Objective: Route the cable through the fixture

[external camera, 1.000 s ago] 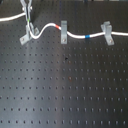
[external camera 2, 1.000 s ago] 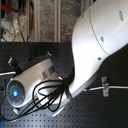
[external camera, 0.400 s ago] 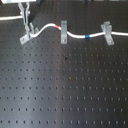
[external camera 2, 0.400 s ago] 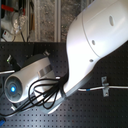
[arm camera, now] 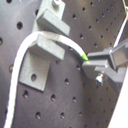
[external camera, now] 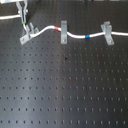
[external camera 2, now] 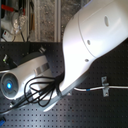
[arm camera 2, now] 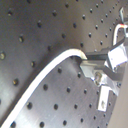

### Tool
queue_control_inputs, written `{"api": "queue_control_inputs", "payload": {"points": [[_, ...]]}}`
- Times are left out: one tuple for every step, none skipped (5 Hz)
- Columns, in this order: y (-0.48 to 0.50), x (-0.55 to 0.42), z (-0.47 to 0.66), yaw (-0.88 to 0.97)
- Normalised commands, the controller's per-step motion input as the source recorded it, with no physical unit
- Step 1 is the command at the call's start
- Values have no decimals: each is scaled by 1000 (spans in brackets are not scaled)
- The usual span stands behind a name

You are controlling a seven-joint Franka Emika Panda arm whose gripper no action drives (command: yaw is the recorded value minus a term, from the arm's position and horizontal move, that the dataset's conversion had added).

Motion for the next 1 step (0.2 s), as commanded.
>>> {"api": "queue_control_inputs", "payload": {"points": [[3,16,-52,0]]}}
